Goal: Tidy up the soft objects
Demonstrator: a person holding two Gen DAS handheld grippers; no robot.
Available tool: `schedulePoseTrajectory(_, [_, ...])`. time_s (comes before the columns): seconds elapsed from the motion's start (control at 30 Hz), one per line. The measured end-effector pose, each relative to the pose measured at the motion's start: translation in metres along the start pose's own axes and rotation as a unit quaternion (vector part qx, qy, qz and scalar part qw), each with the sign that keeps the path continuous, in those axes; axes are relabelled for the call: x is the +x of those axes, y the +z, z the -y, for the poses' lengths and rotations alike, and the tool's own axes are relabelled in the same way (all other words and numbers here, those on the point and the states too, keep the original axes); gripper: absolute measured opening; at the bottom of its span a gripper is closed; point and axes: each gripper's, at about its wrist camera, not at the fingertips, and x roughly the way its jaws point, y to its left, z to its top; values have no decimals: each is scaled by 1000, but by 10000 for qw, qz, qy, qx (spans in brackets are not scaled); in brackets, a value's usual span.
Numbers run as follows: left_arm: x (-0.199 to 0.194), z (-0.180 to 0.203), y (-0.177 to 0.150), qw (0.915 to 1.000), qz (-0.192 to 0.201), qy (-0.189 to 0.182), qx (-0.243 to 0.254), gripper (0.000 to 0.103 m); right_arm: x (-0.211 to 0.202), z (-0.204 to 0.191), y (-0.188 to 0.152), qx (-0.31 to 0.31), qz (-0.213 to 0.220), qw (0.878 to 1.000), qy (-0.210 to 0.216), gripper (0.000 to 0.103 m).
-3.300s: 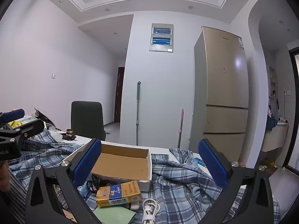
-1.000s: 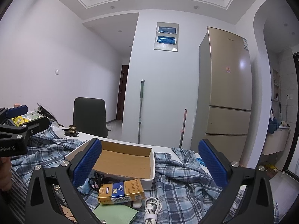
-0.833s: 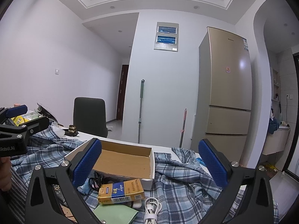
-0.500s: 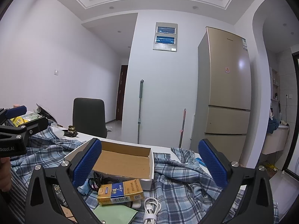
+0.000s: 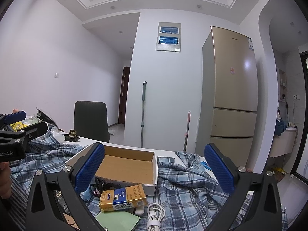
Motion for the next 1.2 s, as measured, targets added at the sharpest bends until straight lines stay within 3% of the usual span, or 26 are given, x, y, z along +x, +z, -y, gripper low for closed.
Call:
schedulePoseTrajectory(0.07, [-1, 1, 5, 9997, -118, 200, 66, 103, 0, 3, 2, 44, -33, 10000, -10, 103])
schedulePoseTrajectory(0.23, [-11, -4, 14, 9998, -179, 99, -82, 103, -1, 16, 13, 171, -124, 9997, -101, 103])
schedulePoseTrajectory(0.47, [-11, -4, 15, 9988, -474, -15, -129, 103, 1, 22, 33, 368, -945, 9948, -21, 103])
schedulePoseTrajectory(0.73, [0, 1, 4, 9975, -697, -48, -95, 103, 9, 23, 23, 534, -1674, 9839, 314, 103])
schedulePoseTrajectory(0.87, [4, 1, 1, 9969, -770, 0, -141, 103, 21, 14, 5, 714, -2416, 9648, 749, 103])
schedulePoseTrajectory(1.03, [-7, -10, 10, 9980, -504, 225, -316, 103, 34, -17, -27, 773, -3248, 9355, 1156, 99])
schedulePoseTrajectory(1.2, [-4, -11, 13, 9960, -845, 63, -296, 103, 43, -45, -42, 916, -3952, 8979, 1707, 97])
